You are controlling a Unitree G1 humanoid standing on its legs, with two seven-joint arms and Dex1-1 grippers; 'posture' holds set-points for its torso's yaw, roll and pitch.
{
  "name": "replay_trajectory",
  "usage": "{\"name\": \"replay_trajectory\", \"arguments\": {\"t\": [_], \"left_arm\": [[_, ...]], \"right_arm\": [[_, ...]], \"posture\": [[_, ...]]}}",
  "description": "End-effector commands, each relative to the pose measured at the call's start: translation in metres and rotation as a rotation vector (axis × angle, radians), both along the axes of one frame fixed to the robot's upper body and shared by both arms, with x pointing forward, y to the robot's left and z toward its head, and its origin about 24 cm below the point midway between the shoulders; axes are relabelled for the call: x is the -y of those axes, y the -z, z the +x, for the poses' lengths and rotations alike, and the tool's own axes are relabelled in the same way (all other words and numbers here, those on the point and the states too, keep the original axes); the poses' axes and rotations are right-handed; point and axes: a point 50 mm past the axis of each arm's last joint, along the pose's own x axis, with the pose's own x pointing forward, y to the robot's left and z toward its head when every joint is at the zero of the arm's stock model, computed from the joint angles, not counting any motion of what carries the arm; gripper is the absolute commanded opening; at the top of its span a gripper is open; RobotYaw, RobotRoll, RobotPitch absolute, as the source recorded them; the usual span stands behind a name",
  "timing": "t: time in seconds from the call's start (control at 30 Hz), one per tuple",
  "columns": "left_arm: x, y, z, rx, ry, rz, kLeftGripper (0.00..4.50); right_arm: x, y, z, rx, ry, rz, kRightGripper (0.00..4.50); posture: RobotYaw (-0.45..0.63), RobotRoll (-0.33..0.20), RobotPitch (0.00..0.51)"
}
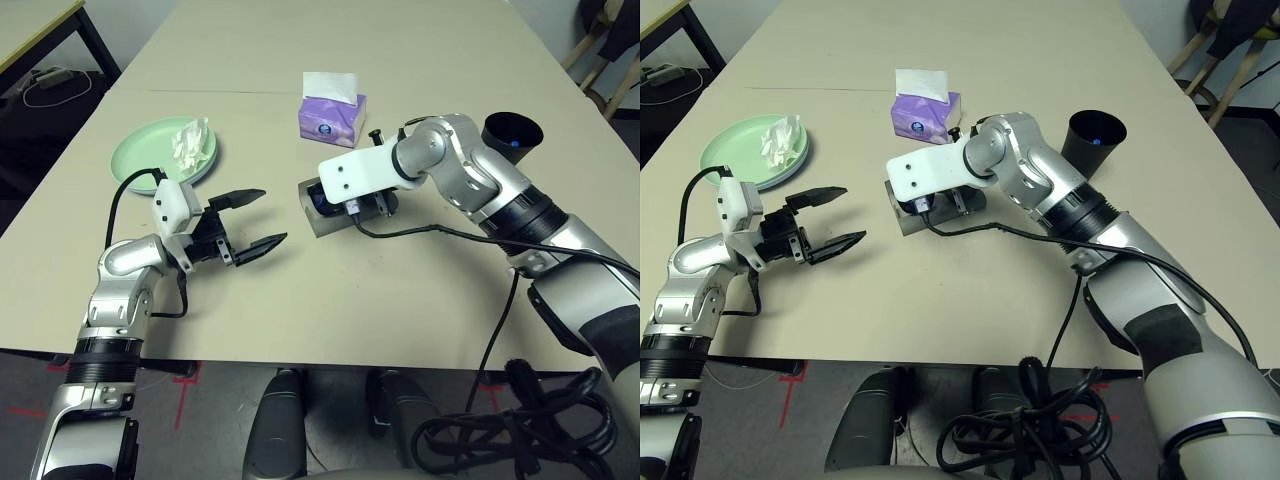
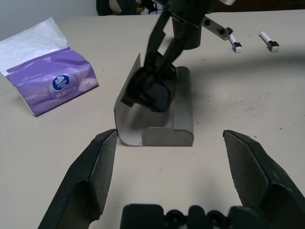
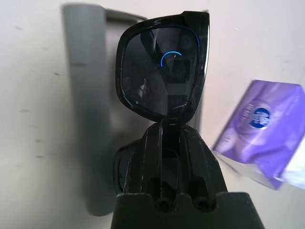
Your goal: Organize and tidy the items on the table.
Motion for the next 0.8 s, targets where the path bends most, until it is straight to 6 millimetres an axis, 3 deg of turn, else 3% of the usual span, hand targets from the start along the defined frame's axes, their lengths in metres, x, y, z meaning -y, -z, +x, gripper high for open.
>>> {"name": "replay_trajectory", "arguments": {"t": [0.03,0.8], "left_arm": [[0.003,0.000,-0.003,-0.006,0.022,0.007,4.50],[0.003,-0.001,-0.007,-0.004,0.011,0.007,4.50]], "right_arm": [[-0.004,-0.003,0.002,0.032,-0.021,-0.012,0.38],[-0.002,0.027,0.000,-0.020,-0.072,-0.075,0.38]], "posture": [[0.17,0.000,0.135],[0.19,0.000,0.143]]}}
